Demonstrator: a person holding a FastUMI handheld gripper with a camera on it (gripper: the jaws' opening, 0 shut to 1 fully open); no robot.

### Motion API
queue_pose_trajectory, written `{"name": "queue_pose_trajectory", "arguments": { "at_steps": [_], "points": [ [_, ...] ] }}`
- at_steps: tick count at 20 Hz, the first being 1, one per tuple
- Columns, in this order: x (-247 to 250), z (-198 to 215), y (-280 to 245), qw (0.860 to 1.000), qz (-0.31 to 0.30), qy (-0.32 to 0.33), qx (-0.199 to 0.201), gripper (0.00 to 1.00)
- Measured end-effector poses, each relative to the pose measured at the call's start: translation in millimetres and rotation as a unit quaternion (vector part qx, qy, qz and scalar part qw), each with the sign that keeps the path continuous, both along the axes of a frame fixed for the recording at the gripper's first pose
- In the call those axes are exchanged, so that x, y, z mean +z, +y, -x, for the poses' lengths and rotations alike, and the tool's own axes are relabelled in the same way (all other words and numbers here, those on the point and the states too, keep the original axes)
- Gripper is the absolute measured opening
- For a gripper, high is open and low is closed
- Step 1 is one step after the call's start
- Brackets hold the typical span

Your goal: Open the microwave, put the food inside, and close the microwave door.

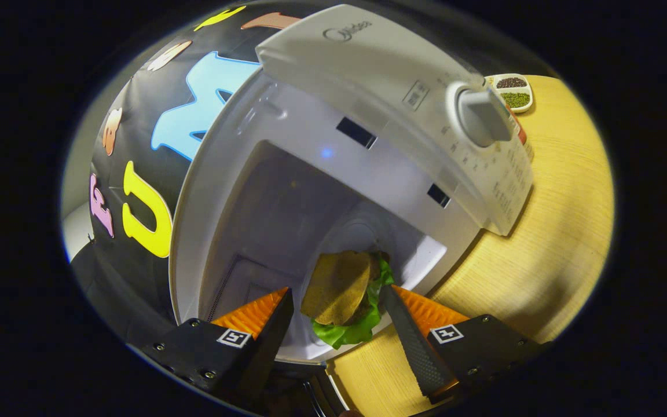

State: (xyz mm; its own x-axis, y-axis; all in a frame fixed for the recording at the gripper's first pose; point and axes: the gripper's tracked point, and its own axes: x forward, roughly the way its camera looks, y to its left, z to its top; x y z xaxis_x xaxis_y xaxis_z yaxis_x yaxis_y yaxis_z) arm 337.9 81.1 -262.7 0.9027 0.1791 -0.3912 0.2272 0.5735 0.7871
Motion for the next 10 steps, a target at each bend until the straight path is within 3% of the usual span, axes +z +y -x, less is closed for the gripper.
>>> {"name": "queue_pose_trajectory", "arguments": {
  "at_steps": [10],
  "points": [
    [47.2,125.0,-55.0,0.996,0.085,-0.013,0.020,0.97]
  ]
}}
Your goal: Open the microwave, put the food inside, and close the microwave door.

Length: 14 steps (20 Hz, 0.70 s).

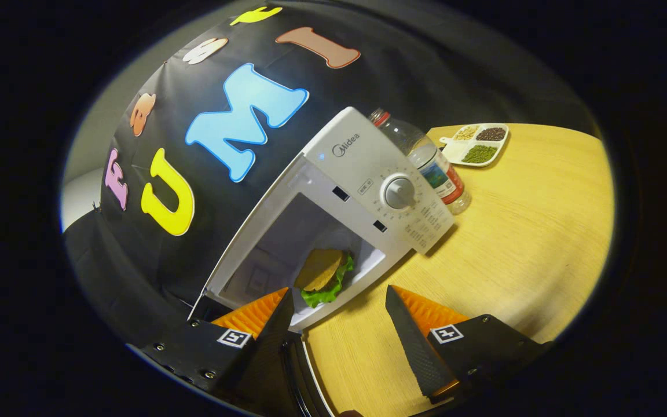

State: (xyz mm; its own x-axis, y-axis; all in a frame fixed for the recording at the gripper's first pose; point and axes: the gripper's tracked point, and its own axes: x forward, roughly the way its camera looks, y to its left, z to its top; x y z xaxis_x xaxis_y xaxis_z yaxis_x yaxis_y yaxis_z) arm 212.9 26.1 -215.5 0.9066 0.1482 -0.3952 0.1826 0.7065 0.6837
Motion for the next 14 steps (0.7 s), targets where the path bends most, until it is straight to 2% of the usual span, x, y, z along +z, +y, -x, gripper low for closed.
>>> {"name": "queue_pose_trajectory", "arguments": {
  "at_steps": [7,14],
  "points": [
    [40.8,85.4,10.1,0.995,0.071,-0.032,0.059,0.96],
    [97.8,154.8,69.5,0.973,0.135,-0.108,0.153,0.96]
  ]
}}
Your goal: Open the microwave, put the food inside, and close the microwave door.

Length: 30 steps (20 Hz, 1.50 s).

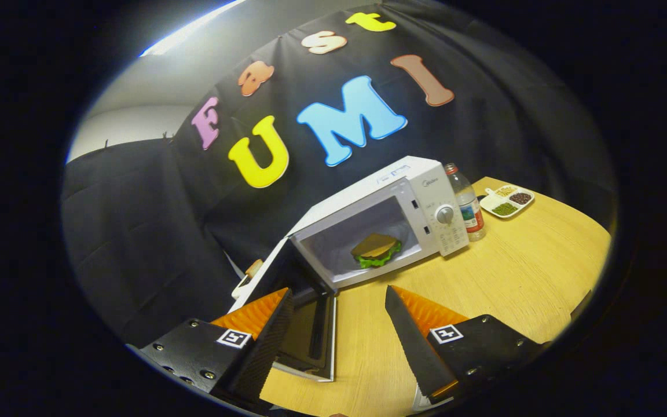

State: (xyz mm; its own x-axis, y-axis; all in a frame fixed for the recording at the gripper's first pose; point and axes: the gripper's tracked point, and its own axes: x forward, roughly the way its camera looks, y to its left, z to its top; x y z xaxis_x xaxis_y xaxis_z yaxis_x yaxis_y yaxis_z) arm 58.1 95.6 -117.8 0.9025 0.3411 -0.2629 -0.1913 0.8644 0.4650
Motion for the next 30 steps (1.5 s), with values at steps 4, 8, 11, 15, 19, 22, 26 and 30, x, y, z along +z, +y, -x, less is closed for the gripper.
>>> {"name": "queue_pose_trajectory", "arguments": {
  "at_steps": [4,8,11,15,19,22,26,30],
  "points": [
    [23.4,30.4,46.7,0.998,0.025,-0.033,0.049,0.96],
    [40.7,52.6,93.4,0.993,0.030,-0.055,0.098,0.96],
    [54.7,63.3,127.2,0.988,0.035,-0.080,0.131,0.96],
    [60.4,79.8,173.3,0.974,0.051,-0.106,0.192,0.96],
    [33.6,95.5,211.7,0.962,0.059,-0.085,0.253,0.91],
    [5.3,90.3,212.9,0.960,0.087,-0.056,0.259,0.59],
    [-23.5,68.5,206.2,0.961,0.120,-0.025,0.246,0.06],
    [-39.2,41.7,188.7,0.967,0.125,-0.004,0.223,0.10]
  ]
}}
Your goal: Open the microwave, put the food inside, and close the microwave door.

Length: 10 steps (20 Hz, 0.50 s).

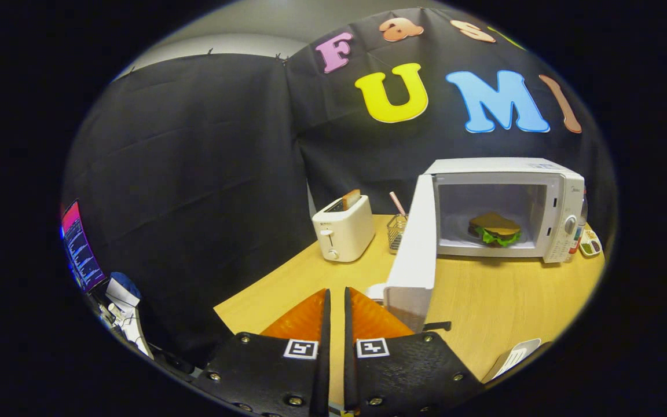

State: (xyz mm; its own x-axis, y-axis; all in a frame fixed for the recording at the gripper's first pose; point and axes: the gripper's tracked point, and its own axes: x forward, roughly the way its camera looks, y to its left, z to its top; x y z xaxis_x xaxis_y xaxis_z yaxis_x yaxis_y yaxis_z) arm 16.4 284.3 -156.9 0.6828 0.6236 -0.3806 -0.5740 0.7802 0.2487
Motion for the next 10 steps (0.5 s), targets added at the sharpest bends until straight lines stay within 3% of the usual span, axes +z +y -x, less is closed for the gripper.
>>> {"name": "queue_pose_trajectory", "arguments": {
  "at_steps": [2,6,10],
  "points": [
    [-2.4,2.4,-1.3,1.000,-0.021,0.018,0.004,0.03],
    [-2.4,-2.8,-27.5,1.000,-0.015,0.011,-0.002,0.03],
    [0.9,-24.3,-65.5,0.999,-0.016,0.009,-0.040,0.03]
  ]
}}
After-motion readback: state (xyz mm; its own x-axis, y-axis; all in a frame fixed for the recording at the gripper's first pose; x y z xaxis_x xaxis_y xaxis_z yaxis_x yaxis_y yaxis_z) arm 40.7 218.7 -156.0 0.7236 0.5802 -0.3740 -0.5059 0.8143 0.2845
